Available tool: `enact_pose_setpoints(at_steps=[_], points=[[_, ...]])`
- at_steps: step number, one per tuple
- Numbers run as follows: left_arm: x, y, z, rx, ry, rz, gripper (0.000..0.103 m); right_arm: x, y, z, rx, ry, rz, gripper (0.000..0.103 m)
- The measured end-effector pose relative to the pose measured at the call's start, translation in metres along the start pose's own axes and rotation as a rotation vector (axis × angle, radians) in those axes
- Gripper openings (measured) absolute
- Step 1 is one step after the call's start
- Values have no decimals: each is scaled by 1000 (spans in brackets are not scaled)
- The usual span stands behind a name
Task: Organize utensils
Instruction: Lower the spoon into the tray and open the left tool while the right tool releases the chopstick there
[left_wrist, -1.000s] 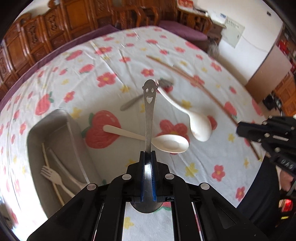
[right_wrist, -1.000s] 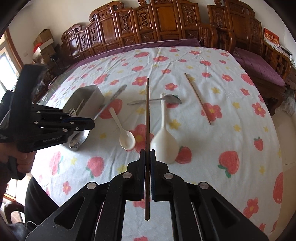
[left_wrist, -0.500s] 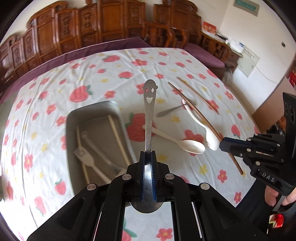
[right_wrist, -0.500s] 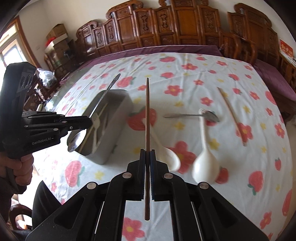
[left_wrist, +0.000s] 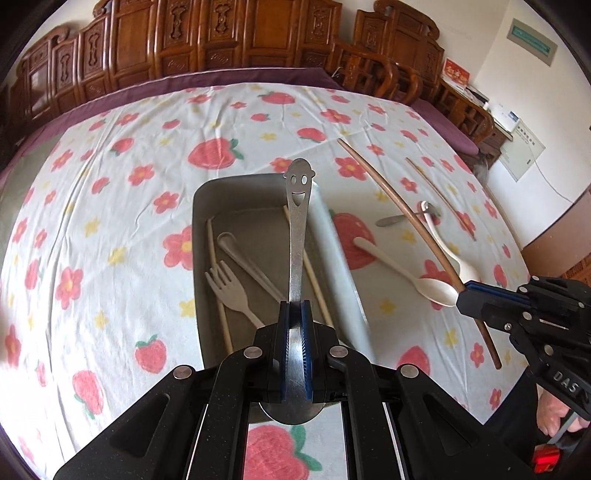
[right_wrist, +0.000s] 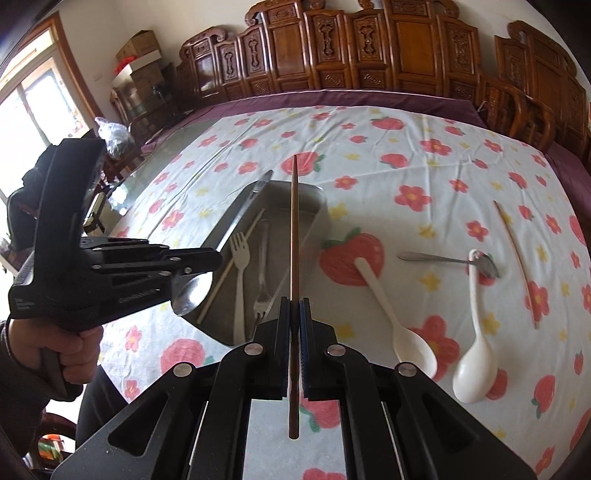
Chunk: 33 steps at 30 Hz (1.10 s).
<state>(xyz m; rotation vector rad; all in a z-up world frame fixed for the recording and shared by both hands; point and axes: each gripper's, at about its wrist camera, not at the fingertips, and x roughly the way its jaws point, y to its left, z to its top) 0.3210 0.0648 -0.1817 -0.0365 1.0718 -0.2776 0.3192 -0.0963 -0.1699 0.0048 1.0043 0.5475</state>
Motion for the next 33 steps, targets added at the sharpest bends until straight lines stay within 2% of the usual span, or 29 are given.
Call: enact_pose_setpoints(at_steps=[5,13,16,23,26,33], points=[[14,5,0,7,10,22,5,9,8,4,-14,15,1,6],[22,9,3,-6,12,10,5,17,14,5,-17,28,-3,6],[16,10,1,-11,2,-3,5,21,15,7,-19,31,-2,6],[-14,22,-6,-33,-49,29,6,34,26,12,-10,37,22,6],[-28,25,-11,-13,-78,74,7,44,30,14,8,44,34,6],[-55,37,-19,-23,-116,88,14,71,39,17,32,68,50,6]])
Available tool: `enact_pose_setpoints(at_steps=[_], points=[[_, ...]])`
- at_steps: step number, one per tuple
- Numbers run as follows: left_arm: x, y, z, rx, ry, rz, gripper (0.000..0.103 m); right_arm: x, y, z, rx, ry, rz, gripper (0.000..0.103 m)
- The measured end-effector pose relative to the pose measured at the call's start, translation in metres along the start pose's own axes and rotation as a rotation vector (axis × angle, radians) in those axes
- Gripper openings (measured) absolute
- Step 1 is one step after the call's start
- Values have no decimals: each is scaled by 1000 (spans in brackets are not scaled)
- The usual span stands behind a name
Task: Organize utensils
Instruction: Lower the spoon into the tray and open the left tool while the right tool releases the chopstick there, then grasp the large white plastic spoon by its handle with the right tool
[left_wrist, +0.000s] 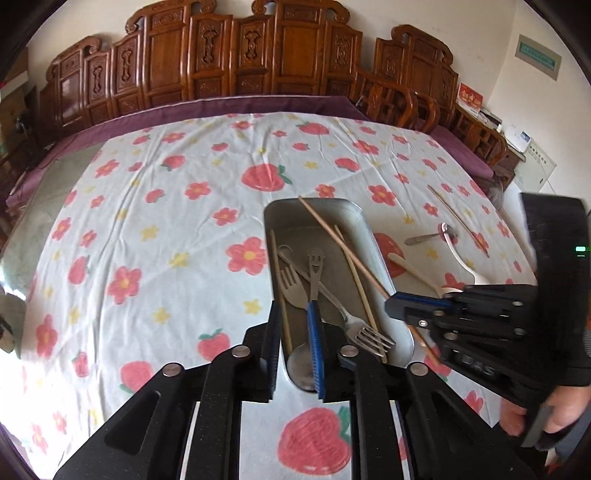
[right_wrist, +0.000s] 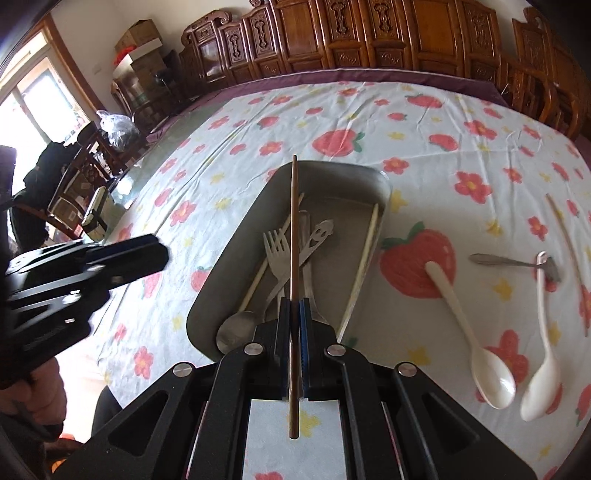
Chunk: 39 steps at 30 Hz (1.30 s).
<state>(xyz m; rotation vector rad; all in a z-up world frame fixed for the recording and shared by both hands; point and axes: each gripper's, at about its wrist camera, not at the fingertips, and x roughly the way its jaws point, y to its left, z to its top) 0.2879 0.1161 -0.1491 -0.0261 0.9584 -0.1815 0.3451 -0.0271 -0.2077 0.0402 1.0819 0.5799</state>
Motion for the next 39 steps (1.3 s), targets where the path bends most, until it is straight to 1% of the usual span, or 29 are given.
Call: enact_pose_setpoints(at_steps=[6,9,12,17,18,20,24,26,30,31,34,36,37,39], points=[[-9,9,-3,-9,-9,12,14,12,3,6,13,0,8,6],[-10,9,-4,-13,-9,13,14,12,5,9,-10,-15,21,8],[-10,8,-4,-6,-8,13,14,4,3,9,-22,-24,39,8],[-10,-4,-4,7,-7,-4,15,-23,-13,9,-11,-71,20,8],[-10,-8,-4,10,-7,-10,15,-31,-17,7,-16,-83,6,8],[-10,-16,-3,16,-12,-19,23,-45,-28,1,-32,-95,-33,8],[-7,-36,-1,35,-12,-41,26,-71,-59,-15,-50,-107,-131,8],[-5,-48,0,45,-15,-54,32,-83,-80,-24,-42,-107,-186,8],[3,-70,2,62,-8,-79,35,-94,-121,-40,-3,-93,-266,8],[5,-74,3,65,-6,-83,38,-95,-130,-43,6,-89,-276,8],[10,-89,4,77,-4,-96,43,-97,-158,-53,41,-84,-312,26],[13,-96,3,82,-2,-98,48,-95,-170,-57,57,-75,-322,27],[14,-99,3,84,-2,-98,52,-91,-176,-58,63,-64,-323,27],[16,-105,2,87,0,-94,54,-83,-185,-58,65,-48,-326,27]])
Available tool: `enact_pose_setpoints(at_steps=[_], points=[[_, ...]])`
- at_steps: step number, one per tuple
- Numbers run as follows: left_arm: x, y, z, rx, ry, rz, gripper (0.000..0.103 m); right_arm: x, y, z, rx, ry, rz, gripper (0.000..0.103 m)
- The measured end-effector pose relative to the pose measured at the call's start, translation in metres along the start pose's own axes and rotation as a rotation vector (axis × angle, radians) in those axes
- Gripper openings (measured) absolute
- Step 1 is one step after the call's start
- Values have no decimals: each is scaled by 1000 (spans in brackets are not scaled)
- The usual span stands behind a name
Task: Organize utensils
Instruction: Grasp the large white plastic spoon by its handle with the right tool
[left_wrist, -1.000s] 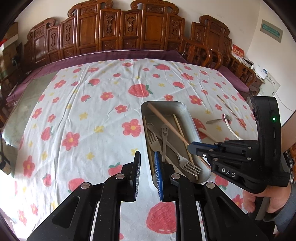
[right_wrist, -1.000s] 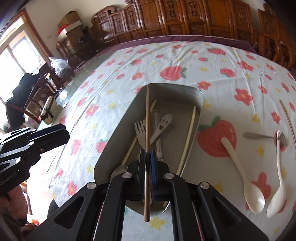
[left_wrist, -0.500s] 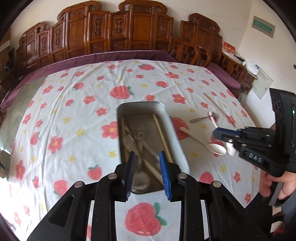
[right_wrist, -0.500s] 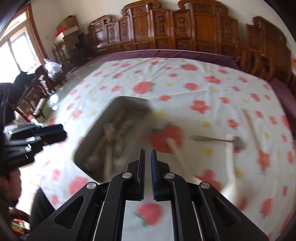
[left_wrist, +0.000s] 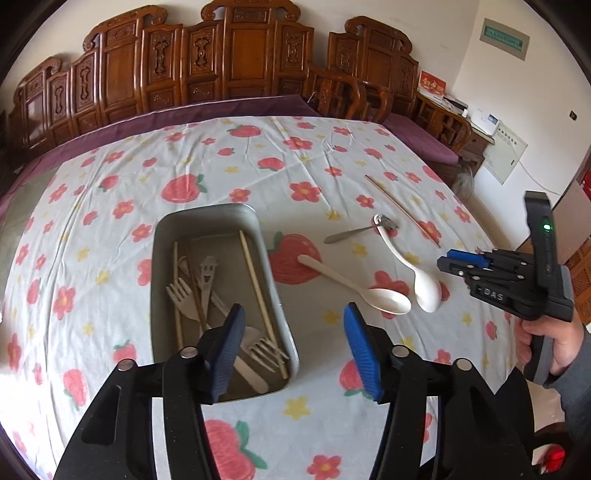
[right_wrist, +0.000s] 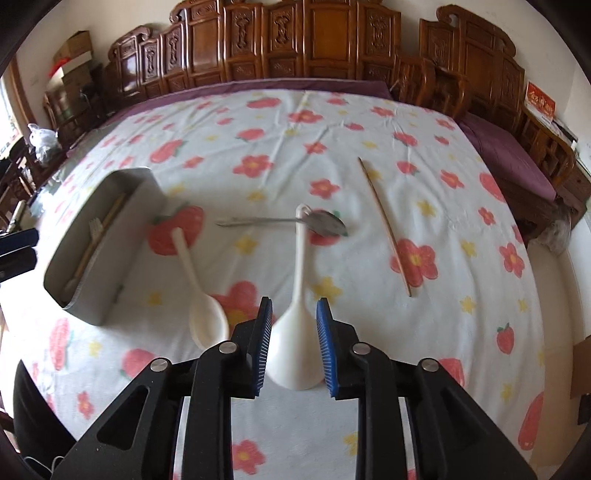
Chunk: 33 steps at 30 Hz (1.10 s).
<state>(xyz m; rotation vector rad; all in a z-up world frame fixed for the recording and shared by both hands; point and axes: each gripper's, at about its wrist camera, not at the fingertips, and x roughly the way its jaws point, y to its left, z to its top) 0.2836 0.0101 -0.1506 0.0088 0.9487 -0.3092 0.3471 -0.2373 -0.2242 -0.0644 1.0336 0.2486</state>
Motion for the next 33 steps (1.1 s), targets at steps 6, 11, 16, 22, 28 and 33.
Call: enact_pose_setpoints(at_steps=[6,11,16,22,28,33], points=[[7,-9,-5,-14,6,10,71,38,-2,8,-19,72,7,27],[12,-17,-8,-8,23,13,75,62,0,15,-25,125,18,27],[15,-26,-10,5,37,10,75,71,1,17,-28,148,6,27],[16,-37,-12,29,49,9,75,69,1,14,-34,176,-19,16],[21,-47,-14,44,67,7,75,53,-3,-9,-17,192,18,11],[29,-58,-12,60,82,12,75,37,-11,-30,36,161,36,11]])
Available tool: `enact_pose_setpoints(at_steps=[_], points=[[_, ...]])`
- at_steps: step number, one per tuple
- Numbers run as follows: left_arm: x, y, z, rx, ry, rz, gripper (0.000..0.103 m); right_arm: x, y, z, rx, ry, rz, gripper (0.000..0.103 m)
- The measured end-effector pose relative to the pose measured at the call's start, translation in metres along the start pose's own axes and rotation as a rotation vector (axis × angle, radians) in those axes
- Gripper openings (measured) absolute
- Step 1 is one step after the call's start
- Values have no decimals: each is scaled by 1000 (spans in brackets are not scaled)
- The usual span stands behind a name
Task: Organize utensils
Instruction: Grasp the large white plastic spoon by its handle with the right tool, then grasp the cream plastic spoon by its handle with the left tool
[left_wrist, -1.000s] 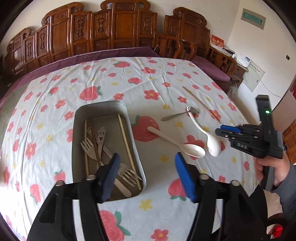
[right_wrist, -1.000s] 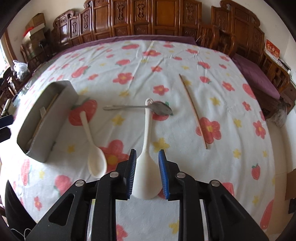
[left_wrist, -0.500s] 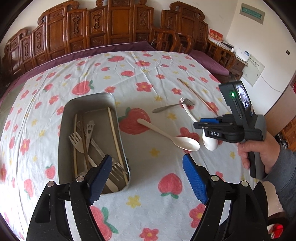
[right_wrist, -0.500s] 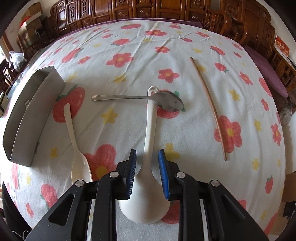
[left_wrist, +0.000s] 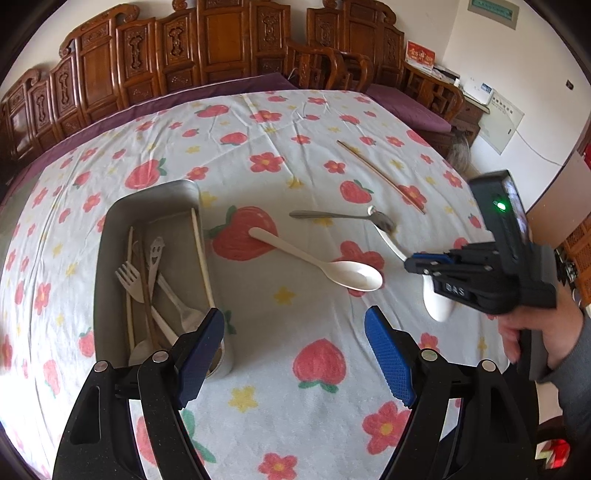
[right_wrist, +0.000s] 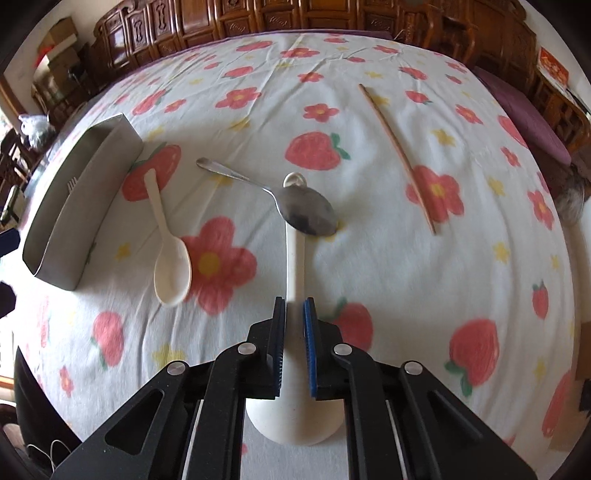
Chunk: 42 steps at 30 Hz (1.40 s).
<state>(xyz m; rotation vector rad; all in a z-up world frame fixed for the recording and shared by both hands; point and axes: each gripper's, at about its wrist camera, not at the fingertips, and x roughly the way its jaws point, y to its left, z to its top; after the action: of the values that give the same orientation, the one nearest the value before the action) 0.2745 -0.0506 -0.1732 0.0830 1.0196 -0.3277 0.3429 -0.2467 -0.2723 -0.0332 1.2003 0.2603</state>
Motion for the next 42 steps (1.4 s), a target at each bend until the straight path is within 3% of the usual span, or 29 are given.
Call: enact_pose_setpoints(at_steps=[20,26,36,42], points=[[53,-27,12,-56,74,10,75,-67,-40,12,40,-226,-24,10],[71,-31,20,-90,89,0,75,-80,-53,19,34,-242,-71,11],[106,-22,38,-164,115,45,75,-74,-62,-11,64,-221,-33,11],[120,-18,43,-178,147,64,56,-63,-53,-30,75,-210,-7,11]])
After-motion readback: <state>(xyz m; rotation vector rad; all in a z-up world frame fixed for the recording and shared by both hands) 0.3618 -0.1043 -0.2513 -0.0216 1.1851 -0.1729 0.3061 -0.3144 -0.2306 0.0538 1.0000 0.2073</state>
